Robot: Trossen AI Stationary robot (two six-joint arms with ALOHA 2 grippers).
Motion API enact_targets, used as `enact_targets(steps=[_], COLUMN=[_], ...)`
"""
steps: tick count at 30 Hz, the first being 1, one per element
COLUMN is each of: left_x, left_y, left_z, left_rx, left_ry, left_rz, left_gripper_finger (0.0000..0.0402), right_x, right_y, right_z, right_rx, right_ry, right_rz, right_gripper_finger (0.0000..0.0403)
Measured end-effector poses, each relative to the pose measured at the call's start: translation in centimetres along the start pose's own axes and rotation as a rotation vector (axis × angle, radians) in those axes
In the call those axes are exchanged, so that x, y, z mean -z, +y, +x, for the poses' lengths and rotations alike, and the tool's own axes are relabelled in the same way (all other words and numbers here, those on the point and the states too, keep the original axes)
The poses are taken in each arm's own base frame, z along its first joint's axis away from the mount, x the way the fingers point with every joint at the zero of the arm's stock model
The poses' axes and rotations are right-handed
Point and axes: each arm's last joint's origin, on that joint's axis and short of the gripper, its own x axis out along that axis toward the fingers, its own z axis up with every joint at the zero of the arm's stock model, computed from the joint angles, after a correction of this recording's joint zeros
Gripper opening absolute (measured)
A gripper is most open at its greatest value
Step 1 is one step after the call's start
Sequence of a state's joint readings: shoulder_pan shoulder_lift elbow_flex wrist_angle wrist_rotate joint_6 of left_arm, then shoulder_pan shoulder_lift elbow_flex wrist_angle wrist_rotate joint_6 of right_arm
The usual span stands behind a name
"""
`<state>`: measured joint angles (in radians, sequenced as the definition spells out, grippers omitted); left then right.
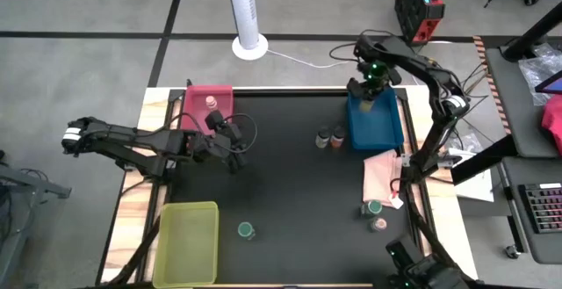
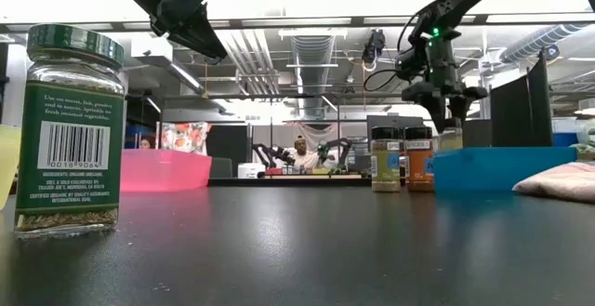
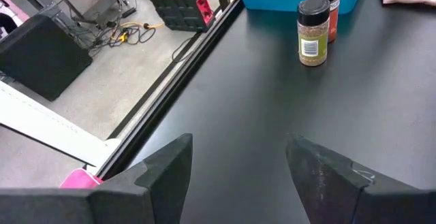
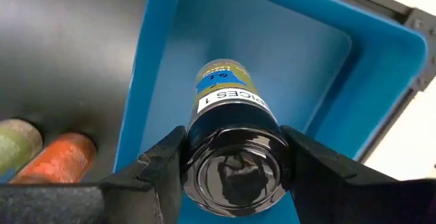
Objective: Sort spices by type
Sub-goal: Put the bottom black seasoning into the blue bin
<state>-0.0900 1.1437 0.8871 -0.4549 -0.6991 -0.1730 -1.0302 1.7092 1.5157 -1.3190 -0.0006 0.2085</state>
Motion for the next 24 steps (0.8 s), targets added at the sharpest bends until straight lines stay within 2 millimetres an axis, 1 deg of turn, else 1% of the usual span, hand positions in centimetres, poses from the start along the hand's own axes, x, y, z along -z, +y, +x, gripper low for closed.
enact_targets(steps=[8, 19, 24], left_x=[0.0, -0.1, -0.1], left_y=[0.0, 0.0, 0.0], left_z=[0.0, 0.0, 0.0], left_rx=[0.000, 0.001, 0.001], left_ry=[-0.001, -0.006, -0.006], left_rz=[-0.001, -0.005, -0.005], left_gripper_finger=[0.0220, 0.0220, 0.0220], right_x=[-0.2, -0.2, -0.1], right_y=[0.0, 0.1, 0.1], right_z=[1.7, 2.3, 3.0], right_rx=[-0.007, -0.010, -0.009], right_ry=[-0.019, -0.033, -0.030], right_rz=[-0.012, -0.013, -0.013], right_gripper_finger=[0.0197, 0.0197, 0.0197])
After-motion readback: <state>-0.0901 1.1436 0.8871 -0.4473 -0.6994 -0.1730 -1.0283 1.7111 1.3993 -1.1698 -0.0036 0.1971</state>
